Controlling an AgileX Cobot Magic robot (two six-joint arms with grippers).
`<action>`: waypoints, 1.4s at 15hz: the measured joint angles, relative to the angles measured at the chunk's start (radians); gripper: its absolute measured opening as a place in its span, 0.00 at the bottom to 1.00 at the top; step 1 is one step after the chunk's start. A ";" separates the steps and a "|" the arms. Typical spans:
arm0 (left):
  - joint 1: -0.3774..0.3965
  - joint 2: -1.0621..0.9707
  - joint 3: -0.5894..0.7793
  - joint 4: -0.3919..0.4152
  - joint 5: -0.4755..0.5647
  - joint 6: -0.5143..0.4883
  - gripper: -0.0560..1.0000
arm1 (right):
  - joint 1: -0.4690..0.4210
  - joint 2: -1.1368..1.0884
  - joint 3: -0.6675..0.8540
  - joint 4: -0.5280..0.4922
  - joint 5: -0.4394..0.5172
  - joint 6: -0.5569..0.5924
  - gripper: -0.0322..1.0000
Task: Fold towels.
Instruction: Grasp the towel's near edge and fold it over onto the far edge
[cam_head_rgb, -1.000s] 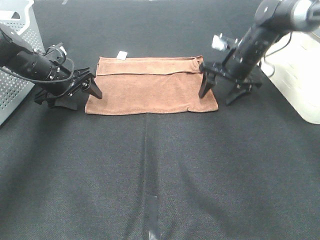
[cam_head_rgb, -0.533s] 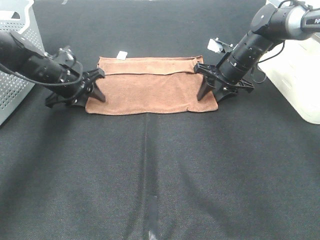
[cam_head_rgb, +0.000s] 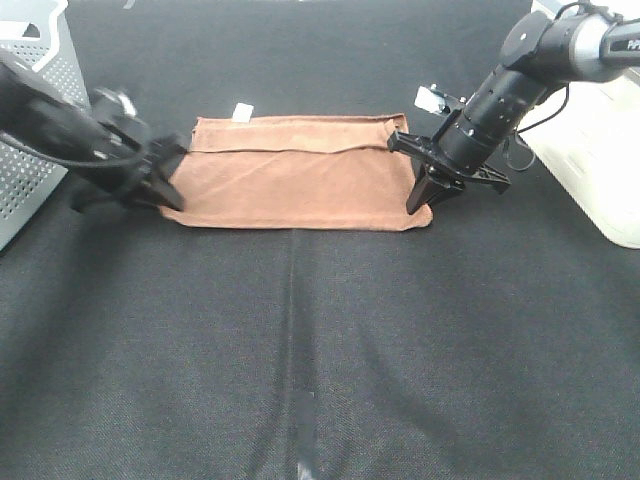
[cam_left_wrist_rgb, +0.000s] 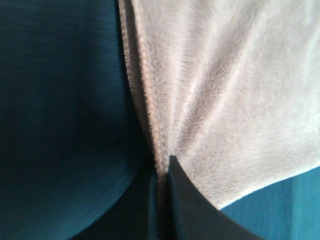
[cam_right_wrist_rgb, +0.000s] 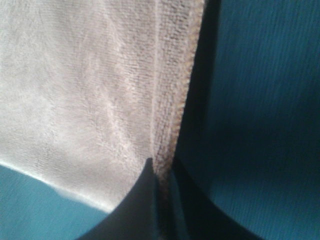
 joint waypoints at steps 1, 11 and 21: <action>0.015 -0.020 0.007 0.039 0.030 0.000 0.06 | 0.001 -0.009 0.000 0.000 0.026 0.002 0.03; 0.021 -0.160 0.252 0.109 0.039 0.063 0.06 | 0.009 -0.228 0.436 0.058 -0.065 -0.029 0.03; 0.021 -0.015 -0.207 0.125 0.074 -0.106 0.06 | 0.007 -0.046 -0.111 0.021 -0.027 -0.021 0.03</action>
